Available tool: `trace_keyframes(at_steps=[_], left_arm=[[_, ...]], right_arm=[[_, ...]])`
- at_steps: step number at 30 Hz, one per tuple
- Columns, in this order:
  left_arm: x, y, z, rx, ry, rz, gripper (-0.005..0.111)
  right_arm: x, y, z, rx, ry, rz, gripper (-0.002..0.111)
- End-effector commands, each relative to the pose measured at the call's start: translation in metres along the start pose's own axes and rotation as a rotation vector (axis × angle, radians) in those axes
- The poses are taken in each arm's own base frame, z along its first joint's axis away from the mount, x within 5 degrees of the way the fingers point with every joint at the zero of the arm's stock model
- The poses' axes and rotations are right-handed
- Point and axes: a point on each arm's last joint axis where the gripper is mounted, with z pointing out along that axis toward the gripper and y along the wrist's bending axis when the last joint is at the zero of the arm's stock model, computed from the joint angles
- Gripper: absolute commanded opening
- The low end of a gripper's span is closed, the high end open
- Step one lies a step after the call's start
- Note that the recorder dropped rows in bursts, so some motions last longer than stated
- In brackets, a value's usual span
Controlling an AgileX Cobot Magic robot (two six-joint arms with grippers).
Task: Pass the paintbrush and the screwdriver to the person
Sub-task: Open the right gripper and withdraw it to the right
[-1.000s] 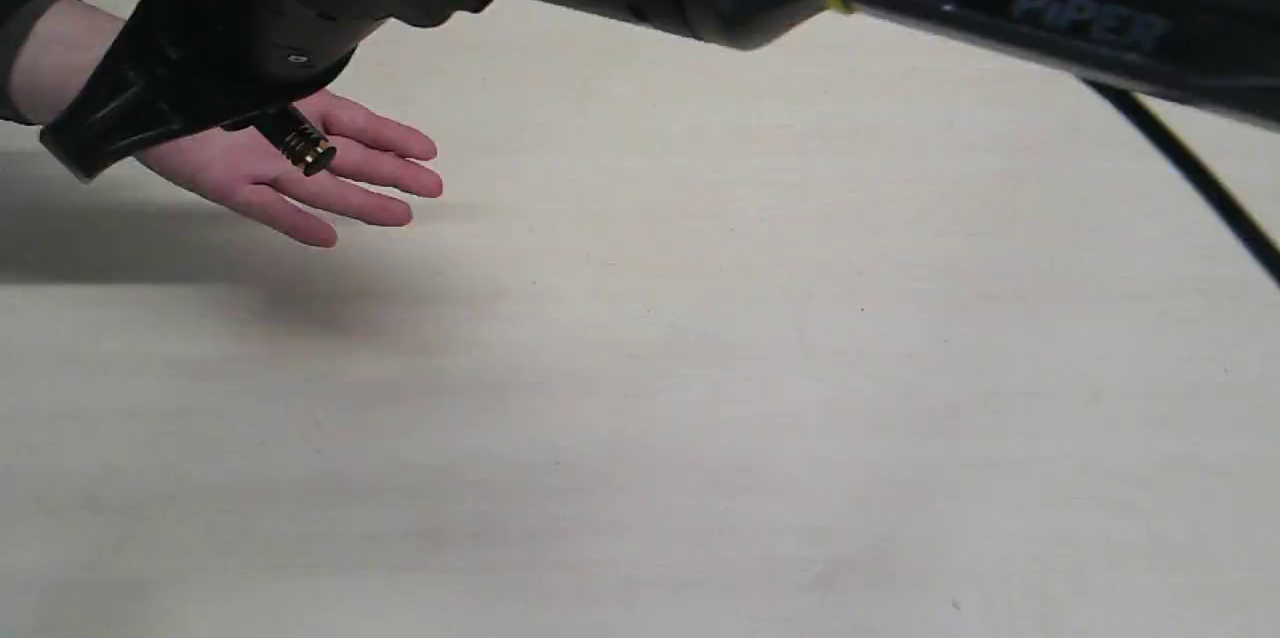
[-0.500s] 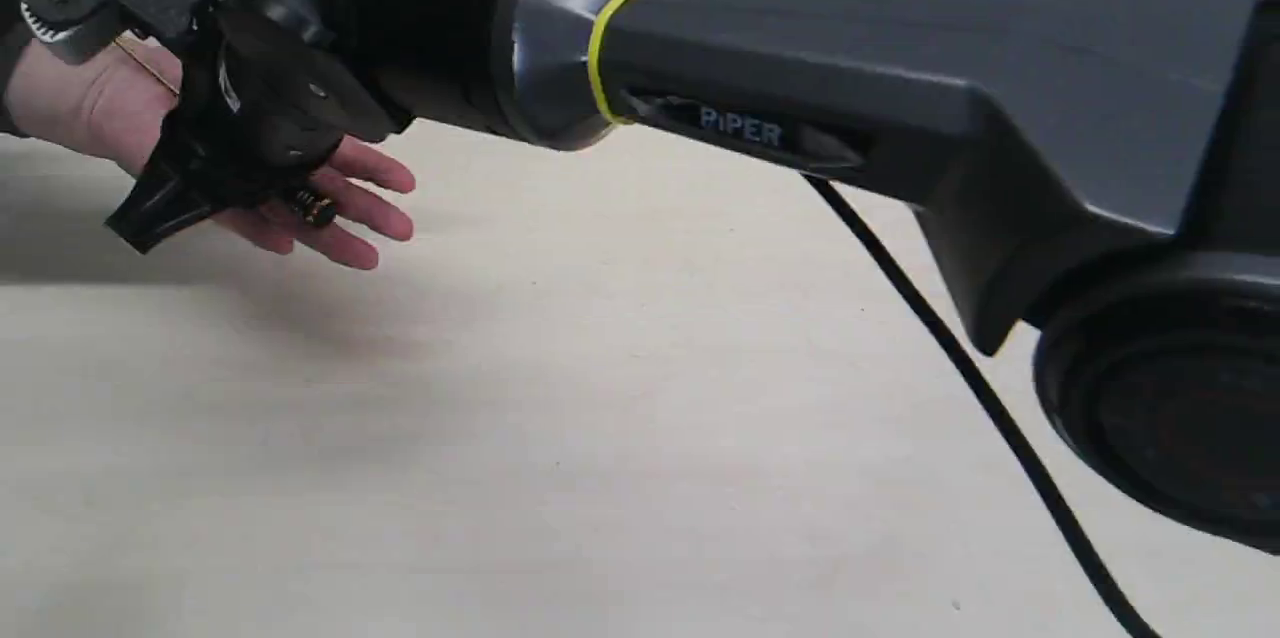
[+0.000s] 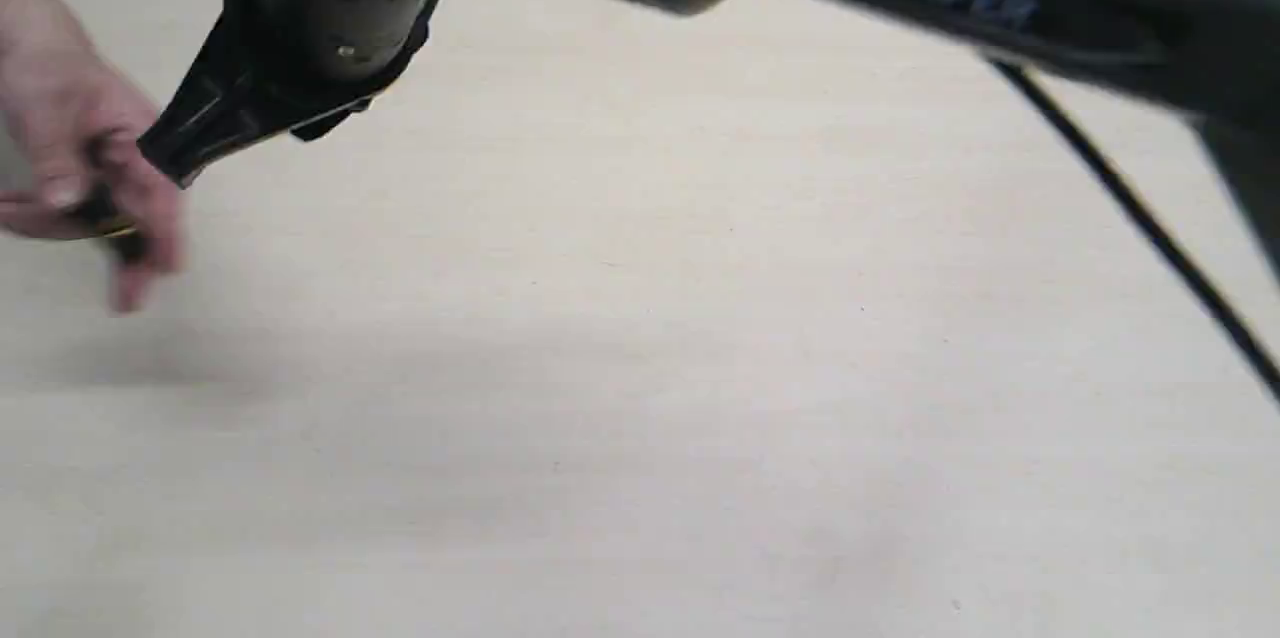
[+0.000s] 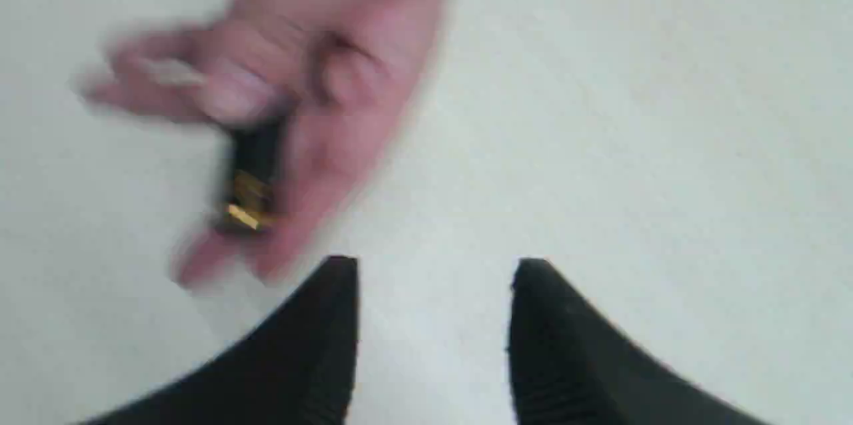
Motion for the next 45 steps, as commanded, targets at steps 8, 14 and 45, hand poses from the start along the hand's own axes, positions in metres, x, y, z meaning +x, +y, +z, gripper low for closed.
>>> trace_keyframes(at_steps=[8,14,45], left_arm=[[0.0,-0.001,0.0,0.01,-0.006,-0.005,0.0],[0.0,-0.001,0.0,0.01,-0.006,-0.005,0.0],[0.0,0.0,0.0,0.009,-0.006,-0.001,0.0]], right_arm=[[0.015,-0.013,-0.115,-0.123,-0.149,0.018,0.004],[0.064,-0.02,-0.154,-0.137,-0.281,0.041,0.004],[0.243,-0.009,-0.17,-0.317,-0.268,0.331,0.004]])
